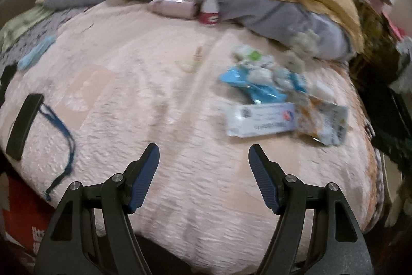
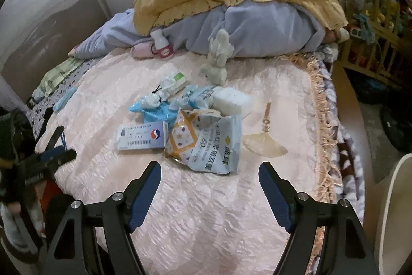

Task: Collect trash
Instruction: 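Move both open grippers back over the remaining trash on the bed, then grasp the white-and-orange snack wrapper with the right gripper while the left gripper grasps the white ticket box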

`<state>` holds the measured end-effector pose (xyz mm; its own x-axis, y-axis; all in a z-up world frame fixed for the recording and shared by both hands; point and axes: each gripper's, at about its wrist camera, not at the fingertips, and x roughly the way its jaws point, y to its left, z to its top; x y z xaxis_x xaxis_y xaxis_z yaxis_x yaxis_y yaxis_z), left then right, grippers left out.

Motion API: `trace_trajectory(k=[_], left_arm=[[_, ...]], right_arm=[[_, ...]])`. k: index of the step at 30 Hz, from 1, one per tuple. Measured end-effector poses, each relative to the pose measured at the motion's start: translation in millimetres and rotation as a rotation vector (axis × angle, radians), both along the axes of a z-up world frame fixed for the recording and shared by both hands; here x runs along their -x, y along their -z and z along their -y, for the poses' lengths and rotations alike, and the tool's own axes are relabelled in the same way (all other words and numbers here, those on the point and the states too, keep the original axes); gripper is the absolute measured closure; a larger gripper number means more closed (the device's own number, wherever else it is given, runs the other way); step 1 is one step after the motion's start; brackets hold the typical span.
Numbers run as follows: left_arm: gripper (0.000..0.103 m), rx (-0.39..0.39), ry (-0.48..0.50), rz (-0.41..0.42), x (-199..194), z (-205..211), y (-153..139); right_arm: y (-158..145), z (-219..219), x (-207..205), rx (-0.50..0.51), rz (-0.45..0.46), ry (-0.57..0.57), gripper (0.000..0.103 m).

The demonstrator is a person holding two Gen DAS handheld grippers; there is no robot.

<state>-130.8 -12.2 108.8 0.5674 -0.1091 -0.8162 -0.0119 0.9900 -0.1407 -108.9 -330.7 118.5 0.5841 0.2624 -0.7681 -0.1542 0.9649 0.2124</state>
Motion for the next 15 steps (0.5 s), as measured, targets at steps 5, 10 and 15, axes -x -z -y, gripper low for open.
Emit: trace_trajectory(k=[5,10,15], left_arm=[[0.032,0.011,-0.014,-0.023,-19,-11,7],[0.032,-0.007,0.064,-0.035,-50,14,18],[0.032,0.020,0.079,-0.058,-103,30,34]], right_arm=[[12,-5,-11,0.009,-0.018,-0.019,0.027],[29,-8,-27,0.019,-0.042,-0.018,0.027],[44,0,-51,0.017,-0.080,0.024,0.027]])
